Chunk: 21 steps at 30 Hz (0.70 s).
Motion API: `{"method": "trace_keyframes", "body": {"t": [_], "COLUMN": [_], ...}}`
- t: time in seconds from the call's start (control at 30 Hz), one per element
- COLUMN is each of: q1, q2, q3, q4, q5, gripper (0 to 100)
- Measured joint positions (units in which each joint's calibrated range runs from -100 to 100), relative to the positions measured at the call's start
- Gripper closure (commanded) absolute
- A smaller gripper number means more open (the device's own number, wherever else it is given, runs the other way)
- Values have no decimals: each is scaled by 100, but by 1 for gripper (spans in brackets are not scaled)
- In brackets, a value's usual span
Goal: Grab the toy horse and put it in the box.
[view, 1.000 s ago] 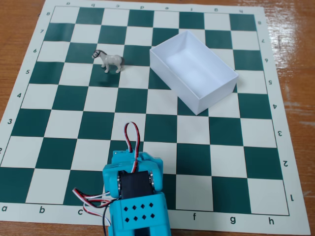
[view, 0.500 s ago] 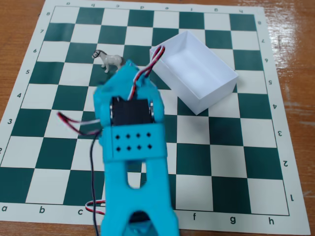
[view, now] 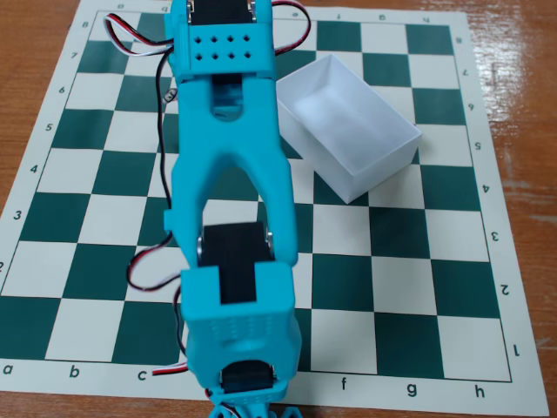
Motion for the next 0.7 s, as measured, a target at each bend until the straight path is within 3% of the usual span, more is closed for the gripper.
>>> {"method": "trace_keyframes", "body": {"t": [0.7], "q1": [-545], "q2": [3855], "q3": [-3354], "q4": [-517], "q5": [-396], "gripper": [69]}}
